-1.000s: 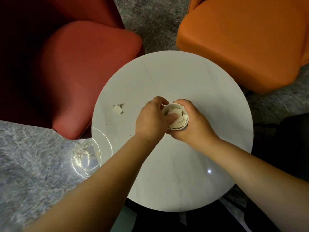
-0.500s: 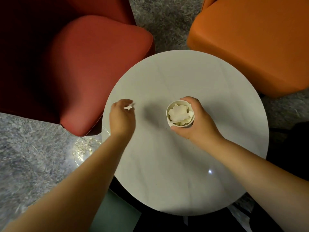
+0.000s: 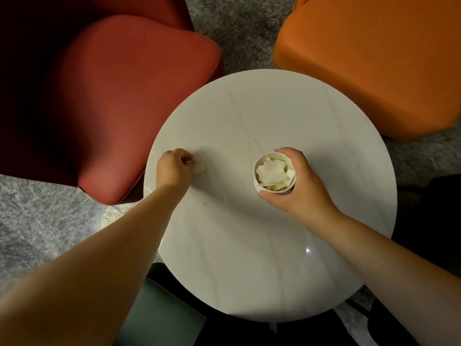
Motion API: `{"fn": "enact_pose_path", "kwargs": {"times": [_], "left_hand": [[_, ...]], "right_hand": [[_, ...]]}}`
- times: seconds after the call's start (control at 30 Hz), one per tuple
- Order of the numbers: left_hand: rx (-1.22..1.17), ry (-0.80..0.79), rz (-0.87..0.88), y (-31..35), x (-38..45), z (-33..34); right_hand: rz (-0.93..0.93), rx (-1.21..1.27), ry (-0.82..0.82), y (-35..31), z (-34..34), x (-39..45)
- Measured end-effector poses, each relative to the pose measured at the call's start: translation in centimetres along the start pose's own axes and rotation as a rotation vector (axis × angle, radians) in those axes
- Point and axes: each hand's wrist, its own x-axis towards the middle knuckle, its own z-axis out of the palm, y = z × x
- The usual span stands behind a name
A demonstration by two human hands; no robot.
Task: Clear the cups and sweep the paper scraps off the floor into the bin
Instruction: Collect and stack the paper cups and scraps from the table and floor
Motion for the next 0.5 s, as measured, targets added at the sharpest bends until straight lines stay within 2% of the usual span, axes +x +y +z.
{"fn": "enact_pose_path", "kwargs": {"times": [0.07,0.17,0.27,0.4,0.5], "left_hand": [[-0.111,0.001,-0.005,1.7,-1.3,-0.1],[-0.4,0.001,-0.013,6.0,-4.6,-0.5],[-0.581,-0.076,0.112,10.6,-8.7,-1.1],[-0.329,-0.183,0.305,13.7,-12.3,0.1],[-0.289,-0.255,0.286,14.4,-13.2,1.4]], "right_hand": [[0.006,-0.003,0.006,0.2,-0.4,-0.3],[-0.005,0.008,0.023,0.4,-1.1,-0.7],[-0.013,0.013,0.031,0.7,-1.7,-1.0],[-0.012,0.061,0.02,0.9,-2.3,-1.7],[-0.004,0.056,0.019,0.8,-3.1,-2.3]]}}
